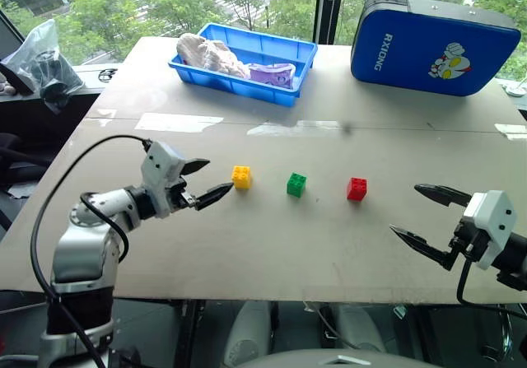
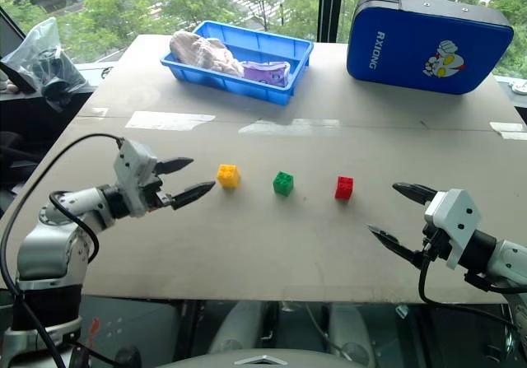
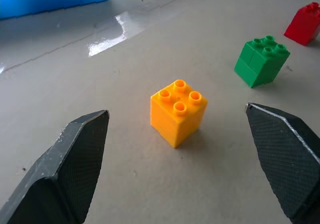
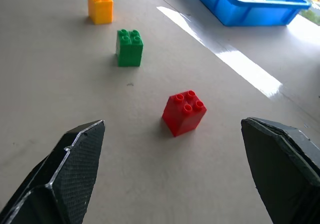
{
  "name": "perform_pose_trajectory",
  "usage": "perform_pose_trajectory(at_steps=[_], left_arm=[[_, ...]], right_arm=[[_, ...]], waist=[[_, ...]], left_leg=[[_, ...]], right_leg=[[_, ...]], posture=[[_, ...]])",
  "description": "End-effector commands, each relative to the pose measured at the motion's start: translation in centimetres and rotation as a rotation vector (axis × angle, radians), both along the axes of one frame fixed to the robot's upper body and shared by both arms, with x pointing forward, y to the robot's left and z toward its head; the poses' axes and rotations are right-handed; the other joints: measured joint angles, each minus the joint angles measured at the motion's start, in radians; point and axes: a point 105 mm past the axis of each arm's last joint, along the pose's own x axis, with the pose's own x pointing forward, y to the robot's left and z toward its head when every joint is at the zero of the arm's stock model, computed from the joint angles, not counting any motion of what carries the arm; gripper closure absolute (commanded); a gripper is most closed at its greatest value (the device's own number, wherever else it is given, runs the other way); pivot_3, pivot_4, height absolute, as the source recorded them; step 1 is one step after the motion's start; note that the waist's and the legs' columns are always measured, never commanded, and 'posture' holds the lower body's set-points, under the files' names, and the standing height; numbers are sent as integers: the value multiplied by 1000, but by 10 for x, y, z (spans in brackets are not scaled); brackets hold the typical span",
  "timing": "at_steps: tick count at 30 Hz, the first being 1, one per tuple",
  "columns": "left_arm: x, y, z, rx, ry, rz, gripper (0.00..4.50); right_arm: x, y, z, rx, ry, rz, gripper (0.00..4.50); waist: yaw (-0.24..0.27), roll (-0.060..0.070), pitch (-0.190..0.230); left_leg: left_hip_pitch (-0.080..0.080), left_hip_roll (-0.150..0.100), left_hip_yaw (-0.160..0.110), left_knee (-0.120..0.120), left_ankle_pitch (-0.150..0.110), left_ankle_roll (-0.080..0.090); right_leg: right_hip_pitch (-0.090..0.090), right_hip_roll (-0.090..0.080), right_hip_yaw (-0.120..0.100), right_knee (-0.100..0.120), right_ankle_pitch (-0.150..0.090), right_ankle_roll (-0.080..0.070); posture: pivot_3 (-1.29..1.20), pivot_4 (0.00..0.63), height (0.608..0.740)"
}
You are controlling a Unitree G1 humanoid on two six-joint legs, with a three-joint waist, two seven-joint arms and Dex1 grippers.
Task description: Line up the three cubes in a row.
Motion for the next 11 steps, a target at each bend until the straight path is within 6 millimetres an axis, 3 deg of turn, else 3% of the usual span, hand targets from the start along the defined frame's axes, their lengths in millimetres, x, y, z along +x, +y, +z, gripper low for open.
perform_pose_trajectory(at_steps=[1,5,11], left_arm=[[-23,-5,8,-50,-9,50,32],[-53,0,-3,-59,25,92,32],[-85,5,-18,-75,101,109,32]], right_arm=[[-4,-22,-1,-39,29,-76,13],[-10,-46,-8,-64,78,-129,13],[-15,-56,-9,-80,107,-117,13]], waist=[[-1,0,0],[-2,0,0],[-3,1,0]], left_leg=[[0,0,0,0,0,0],[2,0,1,-1,0,0],[14,1,2,-4,-3,-5]], right_leg=[[0,0,0,0,0,0],[2,0,0,-1,-2,-1],[10,-2,2,-2,-5,0]], posture=[[0,150,740],[0,150,740],[0,150,740]])
